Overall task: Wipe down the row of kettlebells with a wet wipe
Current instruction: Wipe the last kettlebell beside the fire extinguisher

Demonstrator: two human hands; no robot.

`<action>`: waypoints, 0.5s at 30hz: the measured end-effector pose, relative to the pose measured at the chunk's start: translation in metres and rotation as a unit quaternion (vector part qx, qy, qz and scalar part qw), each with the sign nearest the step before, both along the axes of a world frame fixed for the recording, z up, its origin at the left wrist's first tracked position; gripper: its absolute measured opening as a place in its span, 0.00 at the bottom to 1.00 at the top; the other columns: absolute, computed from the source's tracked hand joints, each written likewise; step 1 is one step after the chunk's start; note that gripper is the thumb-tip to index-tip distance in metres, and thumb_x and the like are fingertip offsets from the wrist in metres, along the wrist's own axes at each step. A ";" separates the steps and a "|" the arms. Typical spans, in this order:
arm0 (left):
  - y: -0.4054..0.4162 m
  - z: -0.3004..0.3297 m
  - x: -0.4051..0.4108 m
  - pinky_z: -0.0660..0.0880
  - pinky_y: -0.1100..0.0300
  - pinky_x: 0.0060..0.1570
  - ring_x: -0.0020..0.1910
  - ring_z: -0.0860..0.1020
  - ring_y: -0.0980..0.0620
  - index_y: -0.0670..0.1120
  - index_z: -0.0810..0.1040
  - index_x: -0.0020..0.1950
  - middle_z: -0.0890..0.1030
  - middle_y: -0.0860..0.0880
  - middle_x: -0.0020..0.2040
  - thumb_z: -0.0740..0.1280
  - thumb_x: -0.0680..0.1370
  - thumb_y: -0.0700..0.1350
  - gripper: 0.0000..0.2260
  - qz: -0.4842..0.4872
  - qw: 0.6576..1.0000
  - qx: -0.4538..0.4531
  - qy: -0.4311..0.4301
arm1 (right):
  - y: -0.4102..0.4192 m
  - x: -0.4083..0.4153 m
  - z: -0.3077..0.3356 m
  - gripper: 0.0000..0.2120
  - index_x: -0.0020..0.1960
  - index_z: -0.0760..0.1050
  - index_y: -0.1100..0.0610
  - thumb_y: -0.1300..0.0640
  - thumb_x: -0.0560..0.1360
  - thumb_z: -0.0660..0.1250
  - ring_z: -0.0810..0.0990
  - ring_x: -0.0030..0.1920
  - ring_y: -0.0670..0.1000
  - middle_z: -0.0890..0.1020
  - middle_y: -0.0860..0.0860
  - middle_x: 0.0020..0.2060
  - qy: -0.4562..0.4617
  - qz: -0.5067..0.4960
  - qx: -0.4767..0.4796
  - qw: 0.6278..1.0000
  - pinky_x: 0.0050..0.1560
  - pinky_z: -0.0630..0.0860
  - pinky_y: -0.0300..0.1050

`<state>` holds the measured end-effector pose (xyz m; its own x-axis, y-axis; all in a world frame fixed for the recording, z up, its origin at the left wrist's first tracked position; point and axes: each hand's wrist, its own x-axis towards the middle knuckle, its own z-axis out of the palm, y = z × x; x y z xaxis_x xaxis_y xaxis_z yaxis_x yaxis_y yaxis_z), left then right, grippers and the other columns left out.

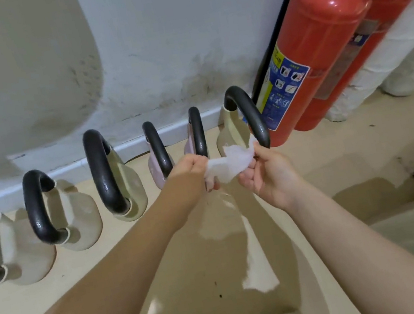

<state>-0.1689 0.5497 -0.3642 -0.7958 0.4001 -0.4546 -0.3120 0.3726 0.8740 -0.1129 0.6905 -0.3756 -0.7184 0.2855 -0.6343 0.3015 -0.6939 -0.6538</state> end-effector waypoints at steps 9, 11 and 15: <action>0.100 -0.033 -0.015 0.68 0.64 0.39 0.35 0.71 0.55 0.43 0.74 0.50 0.73 0.50 0.38 0.57 0.79 0.44 0.08 0.095 0.995 0.030 -0.030 | 0.062 0.009 -0.028 0.09 0.39 0.69 0.51 0.65 0.72 0.61 0.77 0.39 0.53 0.76 0.54 0.38 -0.048 -0.093 0.310 0.945 0.42 0.76 0.49; 0.113 -0.037 -0.028 0.69 0.61 0.41 0.38 0.73 0.53 0.45 0.74 0.45 0.75 0.50 0.39 0.58 0.79 0.45 0.08 0.078 0.997 0.022 -0.005 | 0.079 0.011 -0.033 0.06 0.49 0.71 0.54 0.62 0.76 0.58 0.78 0.46 0.57 0.76 0.52 0.42 -0.107 -0.187 0.414 0.885 0.49 0.75 0.51; 0.136 -0.039 -0.050 0.73 0.48 0.61 0.52 0.78 0.43 0.48 0.77 0.45 0.80 0.43 0.51 0.59 0.77 0.50 0.09 0.042 0.999 -0.007 -0.003 | 0.088 0.001 -0.043 0.15 0.65 0.68 0.58 0.58 0.81 0.52 0.74 0.50 0.47 0.74 0.46 0.49 -0.094 -0.161 0.496 0.848 0.46 0.64 0.30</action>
